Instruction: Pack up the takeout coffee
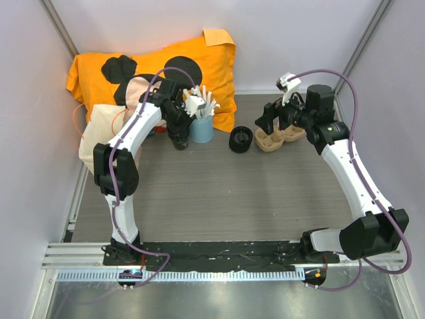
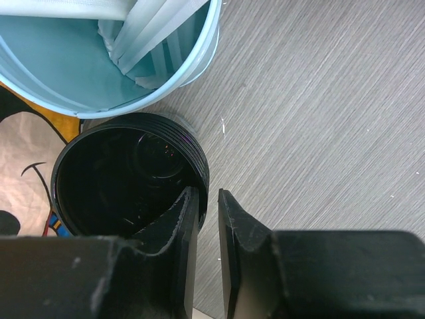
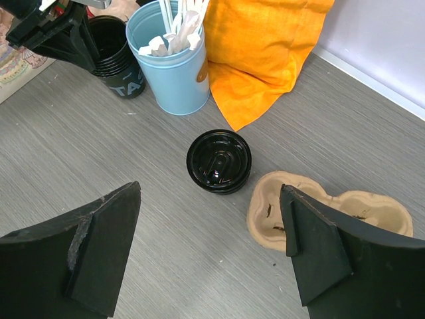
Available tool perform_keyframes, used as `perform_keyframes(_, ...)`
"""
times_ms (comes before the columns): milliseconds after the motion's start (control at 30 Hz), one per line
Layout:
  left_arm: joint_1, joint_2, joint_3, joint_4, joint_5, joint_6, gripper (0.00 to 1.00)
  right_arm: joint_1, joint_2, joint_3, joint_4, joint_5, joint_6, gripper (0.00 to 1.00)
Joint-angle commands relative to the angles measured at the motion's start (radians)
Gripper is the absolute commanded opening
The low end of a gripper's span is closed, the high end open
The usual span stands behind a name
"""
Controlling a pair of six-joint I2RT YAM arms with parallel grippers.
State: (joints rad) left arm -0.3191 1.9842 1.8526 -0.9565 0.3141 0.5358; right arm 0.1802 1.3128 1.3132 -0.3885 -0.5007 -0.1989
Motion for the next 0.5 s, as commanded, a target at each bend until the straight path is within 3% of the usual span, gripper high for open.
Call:
perform_keyframes(0,0.006,0.004,0.048,-0.005,0.011,0.004,0.22,-0.001,-0.037,0.003,0.048,-0.013,0.013,0.9)
perform_keyframes(233,0.005,0.01,0.063,-0.013,0.005,0.003,0.1,-0.001,-0.038,0.001,0.048,-0.013,0.016,0.9)
perform_keyframes(300,0.006,0.016,0.069,-0.019,0.005,0.003,0.15,-0.001,-0.038,0.001,0.05,-0.015,0.015,0.9)
perform_keyframes(333,0.005,0.018,0.069,-0.022,0.003,0.003,0.25,-0.002,-0.037,0.003,0.05,-0.015,0.016,0.9)
perform_keyframes(467,0.005,0.019,0.071,-0.027,0.006,0.001,0.27,-0.001,-0.035,0.004,0.051,-0.016,0.015,0.9)
